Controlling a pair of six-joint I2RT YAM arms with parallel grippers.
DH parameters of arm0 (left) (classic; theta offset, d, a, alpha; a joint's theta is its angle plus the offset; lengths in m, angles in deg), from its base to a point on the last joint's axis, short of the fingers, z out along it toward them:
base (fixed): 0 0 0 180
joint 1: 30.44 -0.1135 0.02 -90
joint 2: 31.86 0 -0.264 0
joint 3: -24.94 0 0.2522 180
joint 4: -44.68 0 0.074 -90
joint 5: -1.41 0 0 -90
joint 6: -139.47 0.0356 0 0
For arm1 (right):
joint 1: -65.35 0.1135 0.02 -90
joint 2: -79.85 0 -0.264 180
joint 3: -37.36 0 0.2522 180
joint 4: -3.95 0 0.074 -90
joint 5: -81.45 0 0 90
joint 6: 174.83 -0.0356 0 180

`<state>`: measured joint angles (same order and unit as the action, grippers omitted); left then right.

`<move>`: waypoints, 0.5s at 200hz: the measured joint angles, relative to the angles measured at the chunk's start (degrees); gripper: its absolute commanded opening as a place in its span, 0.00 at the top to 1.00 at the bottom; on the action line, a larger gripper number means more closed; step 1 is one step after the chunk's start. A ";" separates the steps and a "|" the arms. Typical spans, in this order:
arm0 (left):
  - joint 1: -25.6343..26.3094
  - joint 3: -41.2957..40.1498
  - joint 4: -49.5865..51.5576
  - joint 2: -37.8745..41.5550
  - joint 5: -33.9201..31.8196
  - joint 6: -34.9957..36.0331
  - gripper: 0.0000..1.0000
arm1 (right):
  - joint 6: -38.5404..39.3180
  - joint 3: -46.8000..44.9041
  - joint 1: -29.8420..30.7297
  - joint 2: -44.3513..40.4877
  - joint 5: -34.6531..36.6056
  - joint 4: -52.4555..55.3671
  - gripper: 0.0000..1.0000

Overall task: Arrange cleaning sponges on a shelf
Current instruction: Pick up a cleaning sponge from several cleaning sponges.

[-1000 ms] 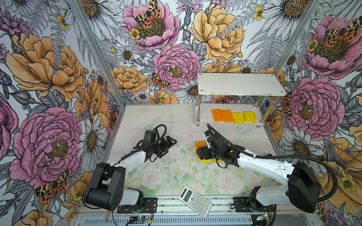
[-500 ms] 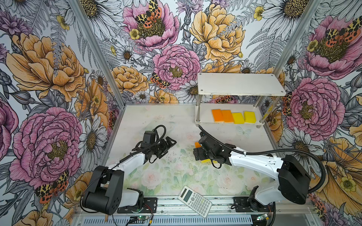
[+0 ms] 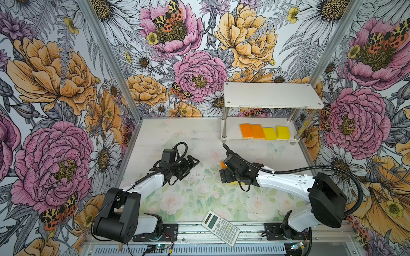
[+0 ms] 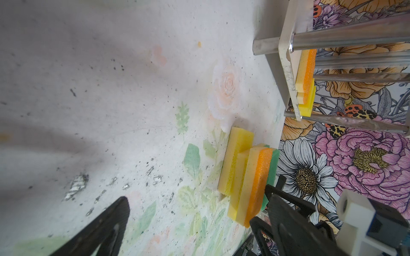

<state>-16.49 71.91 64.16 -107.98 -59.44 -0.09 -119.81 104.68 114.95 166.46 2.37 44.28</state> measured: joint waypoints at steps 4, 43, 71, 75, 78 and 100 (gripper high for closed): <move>0.00 -0.02 0.00 0.00 0.00 0.00 0.01 | 0.00 0.00 0.00 0.02 0.02 0.00 0.07; 0.00 -0.02 0.00 0.00 0.00 0.00 0.01 | -0.15 0.52 0.00 1.03 0.02 0.02 0.11; -0.11 -0.02 0.00 0.00 0.00 0.00 0.01 | -0.17 0.83 0.00 2.47 0.04 0.00 0.17; -0.13 -0.02 0.00 0.00 0.00 0.00 0.01 | -0.13 0.83 0.00 2.69 0.04 0.02 0.17; -0.22 -0.02 0.00 0.00 0.00 0.00 0.01 | -0.22 0.83 0.00 2.78 0.04 0.02 0.18; -0.33 -0.02 0.00 0.00 -0.02 0.00 0.01 | -0.17 0.85 0.00 3.37 0.46 0.00 0.21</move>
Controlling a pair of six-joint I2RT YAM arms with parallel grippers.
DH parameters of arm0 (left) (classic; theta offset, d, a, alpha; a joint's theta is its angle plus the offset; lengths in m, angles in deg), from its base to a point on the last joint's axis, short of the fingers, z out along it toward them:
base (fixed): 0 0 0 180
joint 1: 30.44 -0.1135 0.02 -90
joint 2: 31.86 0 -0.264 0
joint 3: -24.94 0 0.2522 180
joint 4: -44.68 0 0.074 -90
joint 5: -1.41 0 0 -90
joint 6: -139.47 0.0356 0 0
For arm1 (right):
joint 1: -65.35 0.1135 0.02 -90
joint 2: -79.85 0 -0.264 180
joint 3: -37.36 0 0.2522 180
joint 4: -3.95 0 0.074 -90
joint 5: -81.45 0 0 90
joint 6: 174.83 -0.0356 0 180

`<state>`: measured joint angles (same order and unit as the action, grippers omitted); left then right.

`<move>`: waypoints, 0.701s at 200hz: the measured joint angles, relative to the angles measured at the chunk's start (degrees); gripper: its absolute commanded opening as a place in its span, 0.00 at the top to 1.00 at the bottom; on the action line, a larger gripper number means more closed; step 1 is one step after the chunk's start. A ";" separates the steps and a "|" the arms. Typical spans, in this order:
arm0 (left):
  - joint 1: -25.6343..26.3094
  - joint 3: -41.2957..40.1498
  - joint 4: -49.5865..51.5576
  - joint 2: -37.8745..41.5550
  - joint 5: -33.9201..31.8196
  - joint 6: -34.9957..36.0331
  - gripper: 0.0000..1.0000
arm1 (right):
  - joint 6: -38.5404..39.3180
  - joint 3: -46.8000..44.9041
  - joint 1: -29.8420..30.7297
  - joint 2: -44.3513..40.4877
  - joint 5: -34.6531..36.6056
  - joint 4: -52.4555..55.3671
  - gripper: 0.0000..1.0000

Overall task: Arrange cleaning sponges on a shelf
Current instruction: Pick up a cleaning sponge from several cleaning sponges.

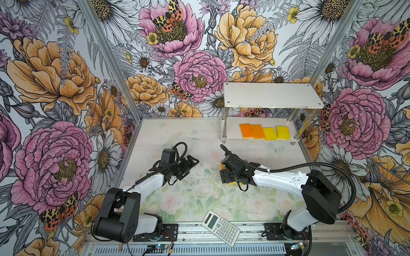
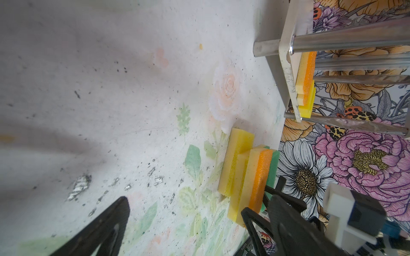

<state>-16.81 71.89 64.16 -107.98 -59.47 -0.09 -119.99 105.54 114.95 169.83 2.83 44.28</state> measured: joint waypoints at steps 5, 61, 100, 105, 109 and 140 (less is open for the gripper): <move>0.00 0.00 0.00 0.00 0.00 0.00 0.01 | -0.02 0.04 0.00 0.09 0.04 0.02 0.22; -0.04 0.00 0.00 0.00 -0.07 0.00 0.01 | -0.24 0.68 0.00 0.92 0.70 0.07 0.41; -0.13 0.00 0.00 0.00 -0.13 0.00 0.01 | -0.37 0.79 0.00 0.44 1.07 0.22 0.46; -0.15 0.00 0.02 0.00 -0.13 0.00 0.01 | -0.37 0.79 0.00 0.15 1.11 0.22 0.46; -0.17 0.00 0.00 0.00 -0.13 0.00 0.01 | -0.35 0.79 0.00 -0.02 1.11 0.24 0.46; -0.37 0.00 0.00 0.00 -0.15 0.00 0.01 | 0.02 0.79 0.00 -2.08 1.77 0.22 0.47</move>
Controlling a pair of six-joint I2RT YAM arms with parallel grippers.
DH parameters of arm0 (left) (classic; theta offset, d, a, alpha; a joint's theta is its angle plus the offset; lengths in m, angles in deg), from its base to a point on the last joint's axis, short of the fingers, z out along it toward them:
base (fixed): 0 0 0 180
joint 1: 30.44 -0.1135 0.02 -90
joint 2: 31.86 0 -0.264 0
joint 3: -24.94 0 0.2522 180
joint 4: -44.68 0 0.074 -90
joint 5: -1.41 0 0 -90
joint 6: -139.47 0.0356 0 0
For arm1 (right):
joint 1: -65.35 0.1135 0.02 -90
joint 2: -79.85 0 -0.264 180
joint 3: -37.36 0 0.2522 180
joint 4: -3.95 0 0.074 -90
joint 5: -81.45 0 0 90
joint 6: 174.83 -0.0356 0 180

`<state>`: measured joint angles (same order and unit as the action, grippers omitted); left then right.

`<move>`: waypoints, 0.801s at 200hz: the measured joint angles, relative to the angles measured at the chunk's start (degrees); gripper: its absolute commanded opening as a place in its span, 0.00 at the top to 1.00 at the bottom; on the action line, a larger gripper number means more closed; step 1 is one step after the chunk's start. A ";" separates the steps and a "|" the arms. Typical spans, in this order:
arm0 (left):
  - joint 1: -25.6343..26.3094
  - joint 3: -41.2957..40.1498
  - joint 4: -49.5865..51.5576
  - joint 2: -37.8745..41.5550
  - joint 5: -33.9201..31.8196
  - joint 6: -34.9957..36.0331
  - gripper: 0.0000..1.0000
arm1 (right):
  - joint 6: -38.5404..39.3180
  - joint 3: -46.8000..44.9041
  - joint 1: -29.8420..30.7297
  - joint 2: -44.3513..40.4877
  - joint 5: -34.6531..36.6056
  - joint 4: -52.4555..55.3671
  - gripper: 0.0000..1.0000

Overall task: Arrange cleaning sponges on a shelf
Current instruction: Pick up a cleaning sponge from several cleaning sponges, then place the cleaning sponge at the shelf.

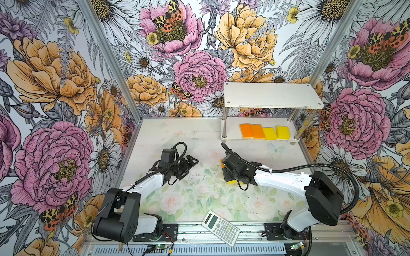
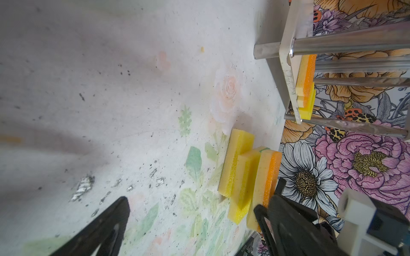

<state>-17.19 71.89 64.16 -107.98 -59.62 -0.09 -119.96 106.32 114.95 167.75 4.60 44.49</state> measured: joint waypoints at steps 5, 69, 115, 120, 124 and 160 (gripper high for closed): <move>0.00 0.00 0.02 0.00 0.00 0.00 0.01 | 0.04 0.00 0.00 -0.28 0.09 -0.02 0.47; -0.55 0.00 0.02 0.00 0.00 0.00 0.01 | 2.27 0.02 -2.58 -3.74 0.68 -0.04 0.47; -0.81 0.22 0.04 -0.55 0.02 0.02 0.01 | 6.32 0.92 -10.27 -6.67 0.83 -0.31 0.47; -0.81 0.35 0.07 -0.81 0.02 0.02 0.01 | 6.86 1.22 -11.21 -6.84 0.81 -0.55 0.47; -0.81 0.52 0.07 -0.98 0.02 0.02 0.01 | 7.37 1.55 -11.91 -6.91 0.81 -0.79 0.47; -1.38 2.62 0.09 -2.97 0.09 0.07 0.01 | 11.04 4.68 -19.23 -6.32 -0.44 -4.55 0.49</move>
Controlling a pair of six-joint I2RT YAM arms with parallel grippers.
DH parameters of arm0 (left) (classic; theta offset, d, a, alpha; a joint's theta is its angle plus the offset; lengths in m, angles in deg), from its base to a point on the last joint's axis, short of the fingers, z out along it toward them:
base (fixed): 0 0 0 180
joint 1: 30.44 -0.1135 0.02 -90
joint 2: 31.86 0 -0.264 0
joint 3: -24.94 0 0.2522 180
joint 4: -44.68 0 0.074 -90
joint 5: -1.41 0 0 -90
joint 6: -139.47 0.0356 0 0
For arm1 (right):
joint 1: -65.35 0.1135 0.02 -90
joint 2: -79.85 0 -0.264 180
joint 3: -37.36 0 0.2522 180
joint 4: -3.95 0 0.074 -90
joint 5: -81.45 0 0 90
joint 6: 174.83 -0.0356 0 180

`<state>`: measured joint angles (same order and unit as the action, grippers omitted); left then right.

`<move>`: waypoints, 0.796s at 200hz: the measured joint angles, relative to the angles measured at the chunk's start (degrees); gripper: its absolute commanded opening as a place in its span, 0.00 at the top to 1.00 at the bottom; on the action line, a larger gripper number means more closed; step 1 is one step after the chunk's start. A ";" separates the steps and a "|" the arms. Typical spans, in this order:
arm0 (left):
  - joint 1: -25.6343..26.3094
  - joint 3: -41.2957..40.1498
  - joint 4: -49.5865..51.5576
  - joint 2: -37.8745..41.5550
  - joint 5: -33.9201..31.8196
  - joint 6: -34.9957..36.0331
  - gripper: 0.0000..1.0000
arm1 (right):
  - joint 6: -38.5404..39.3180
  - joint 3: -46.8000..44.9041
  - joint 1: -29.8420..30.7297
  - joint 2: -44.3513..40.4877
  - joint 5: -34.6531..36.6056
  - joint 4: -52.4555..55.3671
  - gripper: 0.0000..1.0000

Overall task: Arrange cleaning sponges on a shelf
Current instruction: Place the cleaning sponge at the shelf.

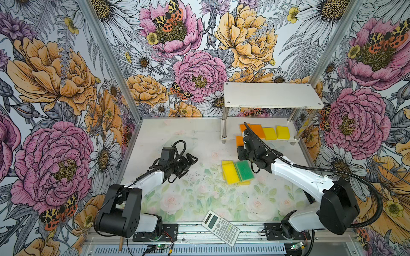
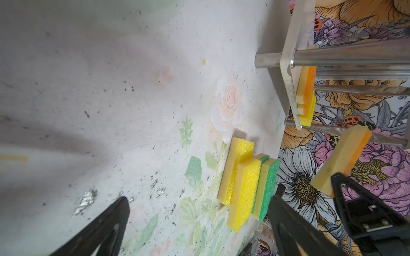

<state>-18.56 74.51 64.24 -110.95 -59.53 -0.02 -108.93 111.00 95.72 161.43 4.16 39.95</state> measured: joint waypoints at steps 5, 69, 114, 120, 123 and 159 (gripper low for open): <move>-0.09 0.35 0.02 -0.20 0.00 0.00 0.01 | 0.31 0.50 -0.92 0.46 -0.37 -0.74 0.49; -2.27 2.56 0.28 -1.29 0.66 0.46 0.01 | 3.80 7.89 -8.09 12.02 -4.13 -10.93 0.49; -4.07 2.58 0.76 -1.29 1.66 1.33 0.01 | 4.55 7.93 -9.35 17.16 -6.10 -18.93 0.49; -4.26 2.56 0.85 -1.29 1.70 1.49 0.01 | 4.57 7.98 -9.35 17.73 -6.25 -19.74 0.49; -4.35 2.58 0.92 -1.29 1.73 1.51 0.01 | 4.66 8.00 -9.35 18.01 -6.36 -20.06 0.49; -5.05 2.56 1.46 -1.29 2.10 1.95 0.01 | 4.96 9.68 -9.46 21.77 -7.02 -23.32 0.49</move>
<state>-23.61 77.07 65.71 -112.24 -57.43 1.92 -103.97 120.68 86.25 183.20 -2.85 16.63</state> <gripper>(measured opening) 0.988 0.515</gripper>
